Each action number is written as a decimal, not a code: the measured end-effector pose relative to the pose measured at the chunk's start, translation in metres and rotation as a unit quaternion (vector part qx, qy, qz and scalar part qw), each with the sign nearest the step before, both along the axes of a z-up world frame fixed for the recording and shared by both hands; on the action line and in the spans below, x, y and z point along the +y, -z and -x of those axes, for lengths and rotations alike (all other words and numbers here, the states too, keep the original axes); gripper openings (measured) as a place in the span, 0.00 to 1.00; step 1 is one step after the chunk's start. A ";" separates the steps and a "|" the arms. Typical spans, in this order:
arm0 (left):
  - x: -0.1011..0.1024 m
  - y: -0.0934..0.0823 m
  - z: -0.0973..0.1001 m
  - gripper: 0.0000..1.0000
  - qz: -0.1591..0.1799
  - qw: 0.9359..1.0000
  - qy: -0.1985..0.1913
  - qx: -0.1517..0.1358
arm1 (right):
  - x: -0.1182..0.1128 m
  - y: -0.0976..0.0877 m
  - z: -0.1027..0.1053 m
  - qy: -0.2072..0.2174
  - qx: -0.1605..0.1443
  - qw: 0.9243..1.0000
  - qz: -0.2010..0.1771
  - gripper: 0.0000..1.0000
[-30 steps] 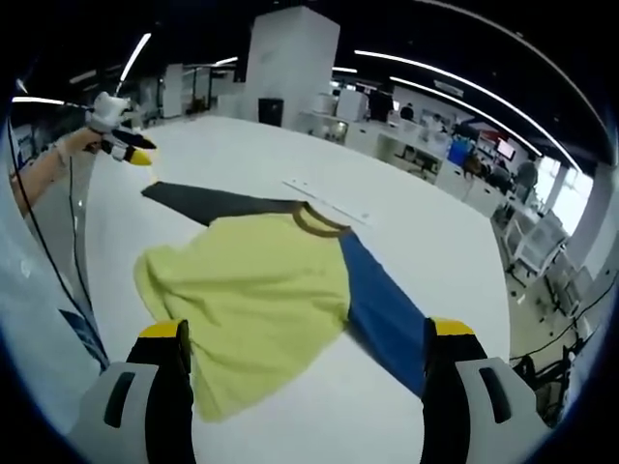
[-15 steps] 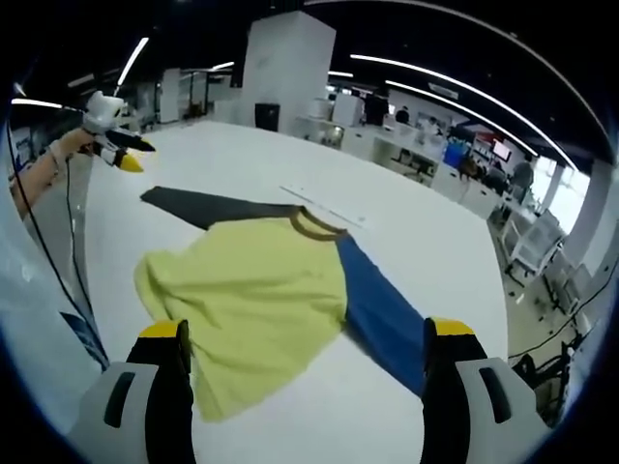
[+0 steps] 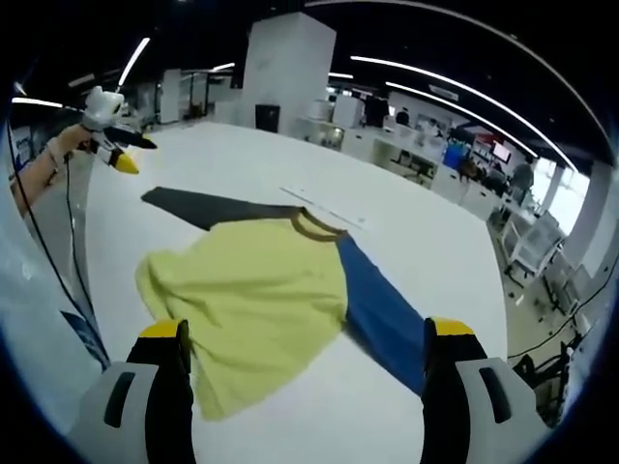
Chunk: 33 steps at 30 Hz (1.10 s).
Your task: Fold the garment on the visible template until the final outline fits inside the template.
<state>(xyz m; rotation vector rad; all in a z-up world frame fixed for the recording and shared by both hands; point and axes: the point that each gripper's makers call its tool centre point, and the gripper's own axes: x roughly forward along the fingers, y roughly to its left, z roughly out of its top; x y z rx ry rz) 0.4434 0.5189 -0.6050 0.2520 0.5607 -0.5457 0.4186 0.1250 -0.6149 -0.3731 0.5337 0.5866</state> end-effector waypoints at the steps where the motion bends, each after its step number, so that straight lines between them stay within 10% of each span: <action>1: -0.002 0.000 0.000 0.74 0.005 1.000 0.003 0.002 | -0.001 0.000 0.000 0.000 0.000 1.000 0.000 1.00; 33: -0.015 0.013 0.023 0.99 0.004 1.000 0.006 0.025 | -0.005 0.005 0.016 0.002 0.006 1.000 0.000 1.00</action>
